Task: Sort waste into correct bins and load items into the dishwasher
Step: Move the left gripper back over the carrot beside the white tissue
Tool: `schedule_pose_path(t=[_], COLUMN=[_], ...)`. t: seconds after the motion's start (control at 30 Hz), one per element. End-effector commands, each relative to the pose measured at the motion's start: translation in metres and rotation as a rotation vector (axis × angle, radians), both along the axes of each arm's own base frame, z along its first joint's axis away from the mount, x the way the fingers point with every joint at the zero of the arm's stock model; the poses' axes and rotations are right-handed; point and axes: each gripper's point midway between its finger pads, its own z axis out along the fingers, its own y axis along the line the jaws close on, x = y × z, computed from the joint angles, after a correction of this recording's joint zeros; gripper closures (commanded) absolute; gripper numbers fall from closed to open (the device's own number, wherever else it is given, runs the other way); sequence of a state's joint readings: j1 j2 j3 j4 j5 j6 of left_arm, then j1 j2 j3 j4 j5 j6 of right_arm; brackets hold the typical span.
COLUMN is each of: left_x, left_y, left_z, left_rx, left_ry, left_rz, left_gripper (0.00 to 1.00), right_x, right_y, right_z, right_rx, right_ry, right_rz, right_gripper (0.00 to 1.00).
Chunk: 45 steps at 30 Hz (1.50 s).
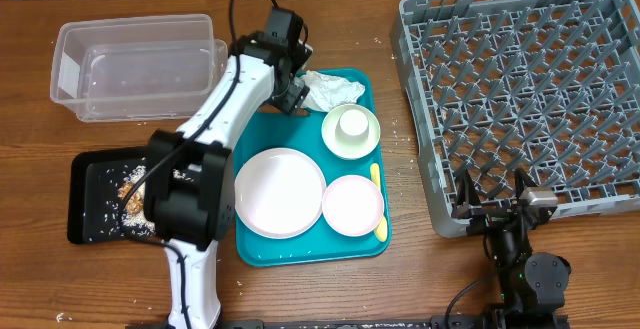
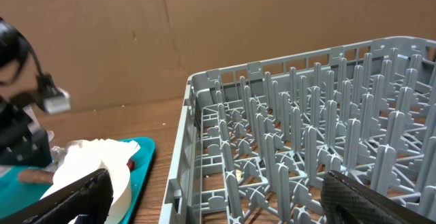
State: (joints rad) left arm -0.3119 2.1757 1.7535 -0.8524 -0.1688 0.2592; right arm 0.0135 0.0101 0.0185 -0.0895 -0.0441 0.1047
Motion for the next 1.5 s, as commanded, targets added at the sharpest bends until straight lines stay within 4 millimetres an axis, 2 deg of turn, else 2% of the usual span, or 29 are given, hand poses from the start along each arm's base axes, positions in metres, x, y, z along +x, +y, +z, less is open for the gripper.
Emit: schedule_pose_path(t=[0.0, 0.13, 0.27, 0.5, 0.77, 0.93, 1.07, 1.2, 1.3, 1.4, 1.47], left_x=[0.004, -0.002, -0.008, -0.008, -0.009, -0.010, -0.016, -0.011, -0.002, -0.001, -0.001], left_y=[0.007, 0.005, -0.002, 0.000, 0.000, -0.001, -0.007, -0.006, -0.005, -0.008, -0.009], left_z=[-0.022, -0.043, -0.050, -0.048, -0.022, -0.013, -0.015, -0.014, -0.015, -0.016, -0.017], left_rx=[0.049, 0.046, 0.005, 0.017, 0.021, 0.011, -0.026, -0.026, -0.045, -0.081, -0.103], left_ry=[0.032, 0.085, 0.118, 0.117, 0.110, 0.113, 0.145, 0.126, 0.097, 0.104, 0.110], left_rz=[-0.046, -0.051, -0.064, -0.058, -0.053, -0.053, -0.073, -0.084, -0.081, -0.110, -0.112], left_gripper=[0.21, 0.22, 0.22, 0.34, 0.33, 0.32, 0.25, 0.26, 0.20, 0.13, 0.12], right_x=[0.000, 0.000, 0.000, 0.000, 0.000, 0.000, 0.000, 0.000, 0.000, 0.000, 0.000], right_y=[-0.002, -0.002, -0.002, -0.002, -0.002, -0.002, -0.002, -0.002, -0.002, -0.002, -0.002], right_z=[-0.002, -0.002, -0.002, -0.002, -0.002, -0.001, -0.002, -0.002, -0.001, -0.001, -0.002], right_rx=[-0.001, -0.001, -0.001, -0.001, -0.001, -0.001, -0.001, -0.001, -0.001, -0.001, -0.001], right_ry=[-0.005, -0.005, -0.005, -0.005, -0.005, -0.005, -0.005, -0.005, -0.005, -0.005, -0.005], right_rz=[-0.013, -0.013, -0.013, -0.013, -0.013, -0.013, -0.013, -0.013, -0.012, -0.013, -0.013], right_gripper=[0.00, 0.00, 0.00, 0.00, 0.00, 0.00, 0.00, 0.00, 0.00, 0.00, 0.00])
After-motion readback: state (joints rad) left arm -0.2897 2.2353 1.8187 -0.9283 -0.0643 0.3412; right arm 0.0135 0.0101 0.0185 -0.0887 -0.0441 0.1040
